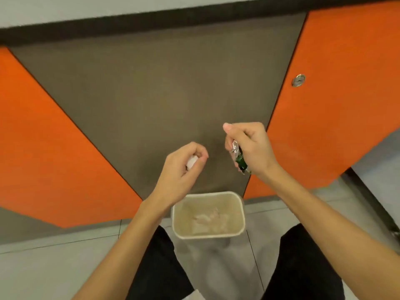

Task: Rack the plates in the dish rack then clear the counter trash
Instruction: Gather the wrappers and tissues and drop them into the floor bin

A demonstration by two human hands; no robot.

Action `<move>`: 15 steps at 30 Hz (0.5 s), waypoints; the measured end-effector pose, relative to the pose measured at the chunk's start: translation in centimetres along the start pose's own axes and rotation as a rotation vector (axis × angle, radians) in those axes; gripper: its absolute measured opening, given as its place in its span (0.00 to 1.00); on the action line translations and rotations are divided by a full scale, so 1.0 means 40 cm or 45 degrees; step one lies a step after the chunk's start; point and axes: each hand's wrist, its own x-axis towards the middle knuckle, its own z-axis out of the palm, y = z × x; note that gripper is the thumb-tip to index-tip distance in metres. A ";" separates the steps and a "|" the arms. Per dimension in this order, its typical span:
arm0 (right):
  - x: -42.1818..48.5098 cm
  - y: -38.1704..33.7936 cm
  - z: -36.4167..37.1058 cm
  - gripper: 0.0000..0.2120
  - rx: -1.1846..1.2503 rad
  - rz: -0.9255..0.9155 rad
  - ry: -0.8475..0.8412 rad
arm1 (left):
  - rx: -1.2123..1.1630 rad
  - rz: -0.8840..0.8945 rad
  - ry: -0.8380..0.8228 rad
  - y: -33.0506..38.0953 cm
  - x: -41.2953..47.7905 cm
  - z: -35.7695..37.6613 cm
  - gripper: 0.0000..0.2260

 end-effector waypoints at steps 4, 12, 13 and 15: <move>-0.094 0.161 0.004 0.12 -0.027 0.176 0.043 | 0.100 -0.272 -0.255 -0.170 -0.112 0.083 0.07; -0.195 0.324 0.015 0.19 -0.187 0.446 -0.187 | 0.200 -0.683 -0.483 -0.395 -0.231 0.210 0.11; -0.203 0.336 0.020 0.20 -0.217 0.457 -0.207 | 0.208 -0.717 -0.519 -0.411 -0.239 0.219 0.12; -0.221 0.361 0.028 0.22 -0.280 0.487 -0.206 | 0.257 -0.781 -0.630 -0.437 -0.256 0.232 0.16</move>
